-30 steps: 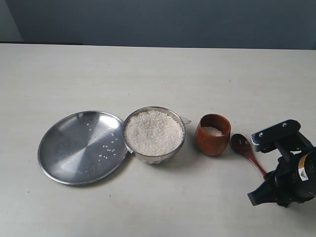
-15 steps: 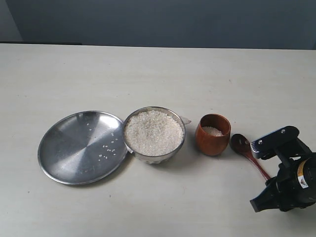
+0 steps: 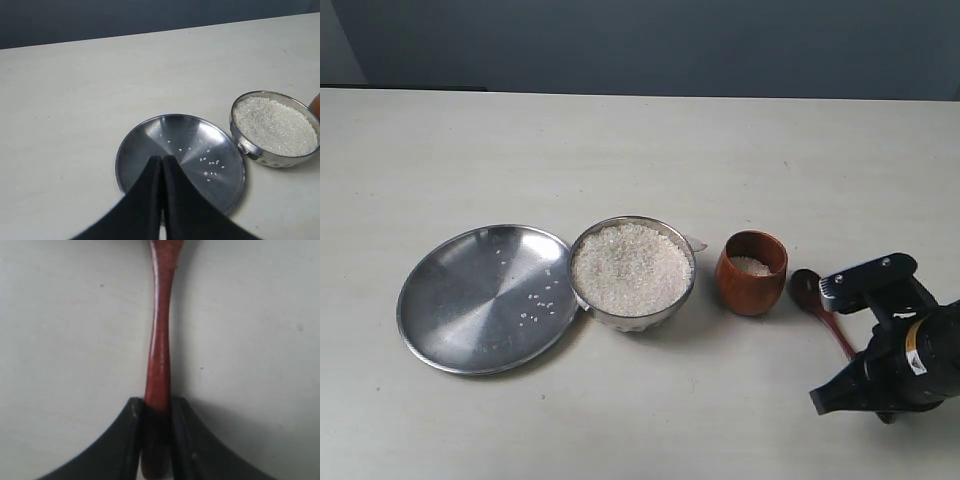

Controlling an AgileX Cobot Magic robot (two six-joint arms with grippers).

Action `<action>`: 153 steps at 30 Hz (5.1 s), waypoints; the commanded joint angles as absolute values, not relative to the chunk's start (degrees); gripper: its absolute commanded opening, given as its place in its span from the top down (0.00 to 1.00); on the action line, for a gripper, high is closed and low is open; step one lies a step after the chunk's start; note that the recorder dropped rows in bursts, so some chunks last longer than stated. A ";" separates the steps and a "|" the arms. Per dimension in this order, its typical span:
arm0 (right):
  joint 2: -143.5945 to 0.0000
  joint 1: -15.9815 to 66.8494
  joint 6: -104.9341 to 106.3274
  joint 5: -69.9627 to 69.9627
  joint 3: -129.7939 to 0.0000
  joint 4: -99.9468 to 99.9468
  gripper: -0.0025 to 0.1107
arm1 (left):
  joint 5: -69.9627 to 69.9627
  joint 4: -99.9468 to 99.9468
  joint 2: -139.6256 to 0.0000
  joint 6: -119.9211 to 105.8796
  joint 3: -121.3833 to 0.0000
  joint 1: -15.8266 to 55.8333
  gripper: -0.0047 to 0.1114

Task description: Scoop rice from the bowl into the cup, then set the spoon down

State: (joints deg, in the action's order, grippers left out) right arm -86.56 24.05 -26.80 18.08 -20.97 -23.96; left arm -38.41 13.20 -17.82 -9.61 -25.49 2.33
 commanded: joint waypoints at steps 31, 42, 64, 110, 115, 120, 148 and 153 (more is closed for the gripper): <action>-85.91 44.47 -2.54 67.42 -62.67 -29.55 0.98 | -37.87 13.12 -18.02 -9.65 -25.18 2.45 0.96; -101.95 57.10 -3.65 69.96 -70.79 -43.36 0.98 | -37.87 13.12 -18.02 -9.65 -25.18 2.45 0.96; -108.01 59.42 -7.85 69.96 -70.66 -44.25 0.98 | -37.87 13.12 -18.02 -9.65 -25.18 2.45 0.96; -105.42 59.31 -15.41 69.96 -70.55 -29.72 0.98 | -37.87 13.12 -18.02 -9.65 -25.18 2.45 0.96; -104.16 59.31 -16.16 69.96 -70.55 -29.28 0.98 | -37.87 13.12 -18.02 -9.65 -25.18 2.45 0.96; -102.72 59.31 -16.78 69.96 -70.55 -27.66 0.98 | -37.87 13.12 -18.02 -9.65 -25.18 2.45 0.96; -83.82 45.53 -17.65 59.84 -59.43 -20.55 0.98 | -37.98 13.12 -18.02 -9.65 -25.18 2.45 0.96; -79.31 43.36 -17.52 56.95 -53.04 -21.32 0.98 | -37.98 13.12 -18.02 -9.65 -25.18 2.45 0.96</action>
State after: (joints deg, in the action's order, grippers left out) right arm -81.66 44.67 -18.04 58.40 -55.82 -20.46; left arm -38.41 13.17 -17.82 -9.71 -25.49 2.33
